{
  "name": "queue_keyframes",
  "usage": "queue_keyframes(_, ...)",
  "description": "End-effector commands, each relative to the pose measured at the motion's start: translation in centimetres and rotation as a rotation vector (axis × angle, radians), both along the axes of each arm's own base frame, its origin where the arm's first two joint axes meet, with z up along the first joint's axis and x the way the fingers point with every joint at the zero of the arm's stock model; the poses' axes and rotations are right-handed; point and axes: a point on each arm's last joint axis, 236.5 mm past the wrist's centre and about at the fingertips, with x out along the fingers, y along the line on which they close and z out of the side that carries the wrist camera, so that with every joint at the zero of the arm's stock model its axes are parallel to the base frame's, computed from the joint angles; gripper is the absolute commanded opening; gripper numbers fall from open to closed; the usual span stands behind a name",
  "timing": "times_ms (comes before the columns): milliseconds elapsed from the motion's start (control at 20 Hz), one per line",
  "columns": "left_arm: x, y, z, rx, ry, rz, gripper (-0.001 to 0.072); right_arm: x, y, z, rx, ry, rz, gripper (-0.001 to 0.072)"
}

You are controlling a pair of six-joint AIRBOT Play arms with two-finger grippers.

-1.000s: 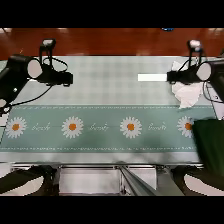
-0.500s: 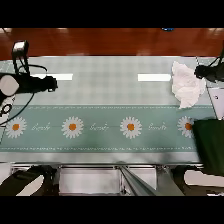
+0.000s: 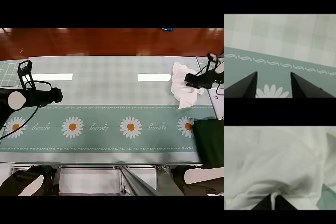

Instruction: Fold the shirts.

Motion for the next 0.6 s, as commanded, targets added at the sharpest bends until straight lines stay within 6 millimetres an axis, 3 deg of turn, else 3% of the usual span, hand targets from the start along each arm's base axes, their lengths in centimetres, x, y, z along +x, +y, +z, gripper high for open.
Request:
queue_keyframes(0,0.6,2.1,2.9,0.033,-0.085,0.036,0.0506,1.1,0.2,8.7,-0.053,-0.118,0.083,0.0021)
queue_keyframes(100,0.7,5.7,6.1,0.065,-0.171,0.119,0.0507,1.4,0.6,16.4,-0.101,-0.265,0.107,0.0021)
queue_keyframes(250,-1.2,9.8,10.1,0.071,-0.274,0.243,0.0507,0.1,2.4,26.5,-0.119,-0.476,0.118,0.0021)
queue_keyframes(350,-2.8,10.5,12.0,0.074,-0.318,0.268,0.0506,-1.3,4.2,32.9,-0.102,-0.619,0.133,0.0021)
queue_keyframes(500,-4.7,9.1,13.4,0.039,-0.366,0.245,0.0506,-4.2,8.3,42.4,-0.128,-0.82,0.208,0.002)
queue_keyframes(550,-5.1,8.6,13.5,0.037,-0.376,0.228,0.0506,-5.1,9.8,44.7,-0.142,-0.863,0.243,0.002)
